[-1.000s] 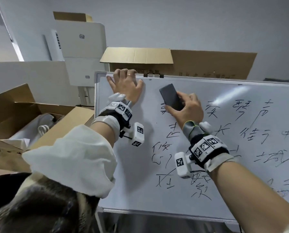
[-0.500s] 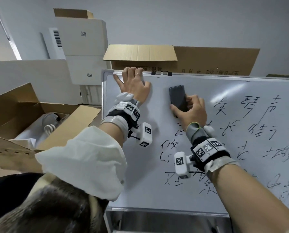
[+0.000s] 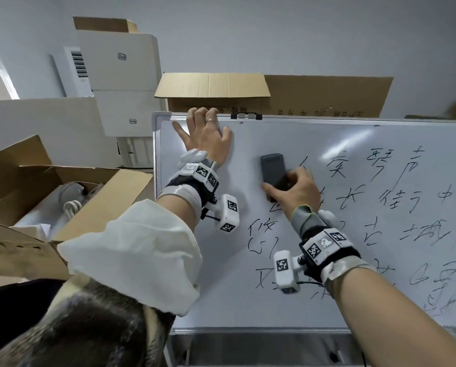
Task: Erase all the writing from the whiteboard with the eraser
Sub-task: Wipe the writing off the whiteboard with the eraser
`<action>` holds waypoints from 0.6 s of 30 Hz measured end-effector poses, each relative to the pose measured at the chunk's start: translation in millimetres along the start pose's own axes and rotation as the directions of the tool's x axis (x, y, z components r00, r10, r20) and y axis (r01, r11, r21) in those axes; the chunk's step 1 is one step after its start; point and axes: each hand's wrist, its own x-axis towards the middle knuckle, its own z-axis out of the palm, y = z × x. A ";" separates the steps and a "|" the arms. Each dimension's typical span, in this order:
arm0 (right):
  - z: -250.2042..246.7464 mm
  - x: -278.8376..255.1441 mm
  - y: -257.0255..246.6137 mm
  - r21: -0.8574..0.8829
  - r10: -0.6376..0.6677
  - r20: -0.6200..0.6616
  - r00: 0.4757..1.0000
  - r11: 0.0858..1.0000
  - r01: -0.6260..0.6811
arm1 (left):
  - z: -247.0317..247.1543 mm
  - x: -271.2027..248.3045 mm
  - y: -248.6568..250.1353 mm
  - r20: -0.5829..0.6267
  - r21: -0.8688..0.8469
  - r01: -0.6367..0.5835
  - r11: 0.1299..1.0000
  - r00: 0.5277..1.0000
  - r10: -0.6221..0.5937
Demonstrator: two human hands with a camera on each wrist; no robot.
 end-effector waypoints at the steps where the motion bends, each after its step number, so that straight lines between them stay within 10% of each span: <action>1: 6.1 -4.1 -5.8 -0.005 -0.045 0.040 0.998 0.999 0.045 | -0.5 -0.3 -1.8 0.000 0.003 0.002 1.000 1.000 -0.002; 5: 13.3 -8.9 -17.6 -0.092 -0.199 0.088 0.976 0.974 0.207 | -3.6 3.2 -6.4 -0.080 0.004 0.059 0.998 0.995 -0.058; 10: -37.9 24.6 10.9 -0.101 -0.017 -0.078 0.997 0.995 0.009 | 1.1 5.4 10.1 -0.083 0.051 0.151 0.987 0.986 -0.147; 18: -67.9 57.9 32.8 -0.026 0.029 -0.199 0.980 0.999 -0.035 | 27.7 6.6 92.2 0.190 0.076 -0.149 0.986 0.973 0.132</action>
